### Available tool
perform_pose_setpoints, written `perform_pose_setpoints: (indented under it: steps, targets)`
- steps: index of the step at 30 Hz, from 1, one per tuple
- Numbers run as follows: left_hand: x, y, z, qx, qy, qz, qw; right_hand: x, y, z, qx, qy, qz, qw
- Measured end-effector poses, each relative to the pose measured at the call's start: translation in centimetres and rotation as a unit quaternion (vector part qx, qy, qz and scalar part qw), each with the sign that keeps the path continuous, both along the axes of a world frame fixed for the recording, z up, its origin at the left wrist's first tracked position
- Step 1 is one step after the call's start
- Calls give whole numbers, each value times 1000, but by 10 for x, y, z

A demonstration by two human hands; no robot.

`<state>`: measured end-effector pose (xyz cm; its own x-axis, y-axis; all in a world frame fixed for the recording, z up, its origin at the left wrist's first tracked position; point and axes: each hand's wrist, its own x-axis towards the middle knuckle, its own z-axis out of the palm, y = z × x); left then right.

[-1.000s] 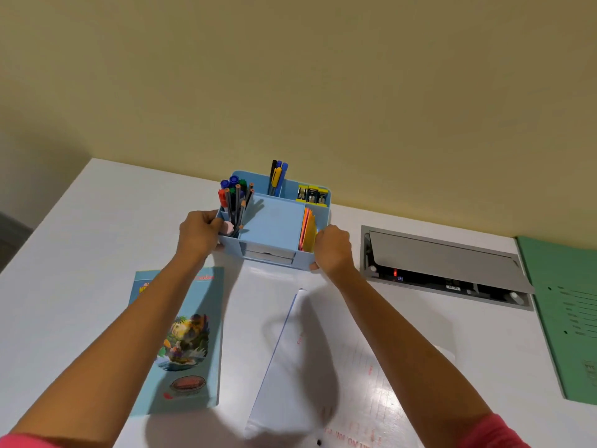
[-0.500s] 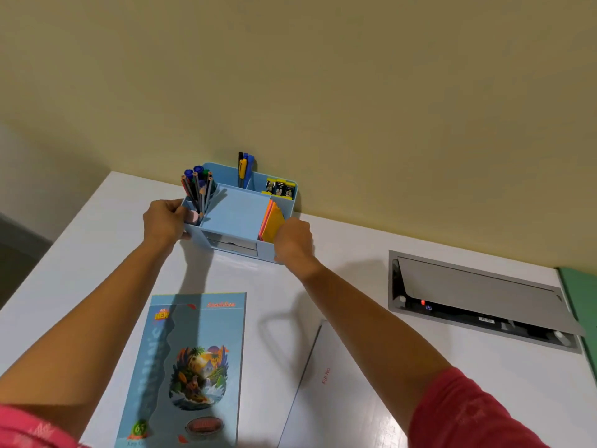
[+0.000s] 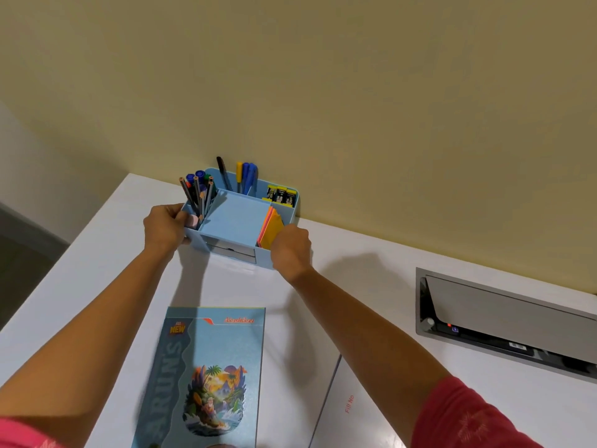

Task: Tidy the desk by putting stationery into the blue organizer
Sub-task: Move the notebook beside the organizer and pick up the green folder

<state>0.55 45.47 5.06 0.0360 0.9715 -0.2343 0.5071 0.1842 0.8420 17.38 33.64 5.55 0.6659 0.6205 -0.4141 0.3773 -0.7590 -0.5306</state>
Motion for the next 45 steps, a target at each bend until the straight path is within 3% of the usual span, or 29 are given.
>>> perform_pose_setpoints:
  steps: [7, 11, 15, 19, 23, 26, 29, 38, 45]
  targets:
    - [3, -6, 2, -11, 5, 19, 1000, 2, -12, 14, 15, -34, 57, 998]
    - [5, -23, 8, 14, 42, 31, 999, 6, -28, 24, 46, -66, 28, 996]
    - [6, -60, 11, 63, 23, 82, 994, 7, -61, 30, 73, -92, 20, 993]
    - [3, -109, 15, 51, 24, 108, 993, -6, -107, 29, 106, -97, 3, 990]
    - [-6, -162, 15, 43, 22, 73, 996, -28, -162, 21, 175, -84, -9, 981]
    - [-20, -200, 9, 48, 29, 27, 998, -51, -202, 11, 224, -32, -45, 973]
    - [-37, -231, 0, 43, 67, 6, 997, -74, -230, -6, 213, 28, -78, 974]
    - [-96, -289, -17, -44, 249, 40, 967, -134, -271, -28, 68, 178, -93, 977]
    - [-116, -304, -28, -73, 275, 41, 958, -150, -275, -33, 45, 313, -128, 940]
